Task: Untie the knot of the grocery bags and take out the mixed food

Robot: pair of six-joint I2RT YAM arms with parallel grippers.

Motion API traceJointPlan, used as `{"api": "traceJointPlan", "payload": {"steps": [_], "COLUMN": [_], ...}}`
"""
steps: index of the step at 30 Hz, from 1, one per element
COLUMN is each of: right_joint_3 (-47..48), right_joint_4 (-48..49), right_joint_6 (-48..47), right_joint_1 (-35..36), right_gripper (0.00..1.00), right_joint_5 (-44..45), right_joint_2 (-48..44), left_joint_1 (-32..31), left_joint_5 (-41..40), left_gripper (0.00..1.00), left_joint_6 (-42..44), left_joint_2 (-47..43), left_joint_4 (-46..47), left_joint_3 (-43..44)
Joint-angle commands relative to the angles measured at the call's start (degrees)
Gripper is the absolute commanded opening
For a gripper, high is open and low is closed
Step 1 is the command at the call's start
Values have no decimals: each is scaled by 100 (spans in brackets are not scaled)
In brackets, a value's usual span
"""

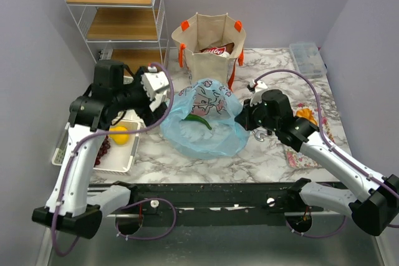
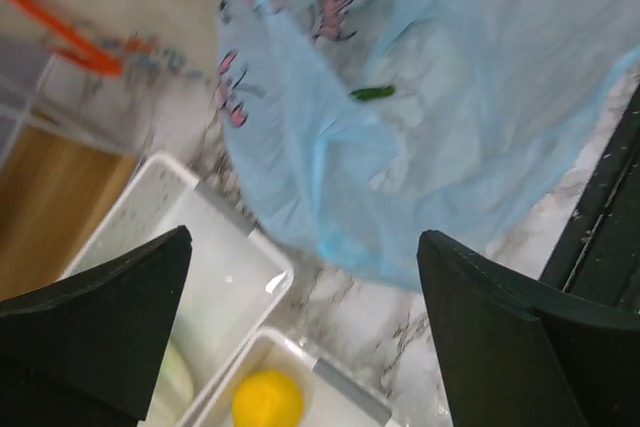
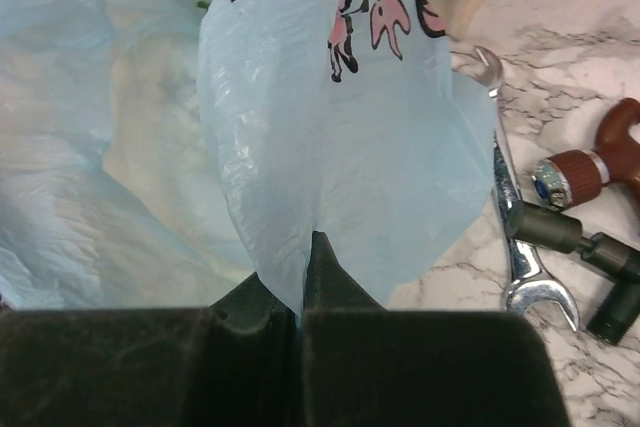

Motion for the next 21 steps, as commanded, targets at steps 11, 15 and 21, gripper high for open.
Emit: {"api": "traceJointPlan", "payload": {"steps": [11,15,21], "right_joint_3": [-212,-311,-437], "right_joint_4": [-153,-136,-238], "right_joint_6": [-280,-284,-387], "right_joint_1": [165,163,165], "right_gripper": [1,1,1], "right_joint_5": [-1029,-1108,-978], "right_joint_2": [-27,-76,-201], "left_joint_1": [-4013,-4016,-3877], "left_joint_5": [-1202,-1786,-2097], "left_gripper": [50,36,29], "left_joint_6": [1680,2134,3322], "left_joint_2": [605,1280,1325], "left_joint_4": [2155,2600,3068], "left_joint_3": [-1740,-1974,-3263]}}
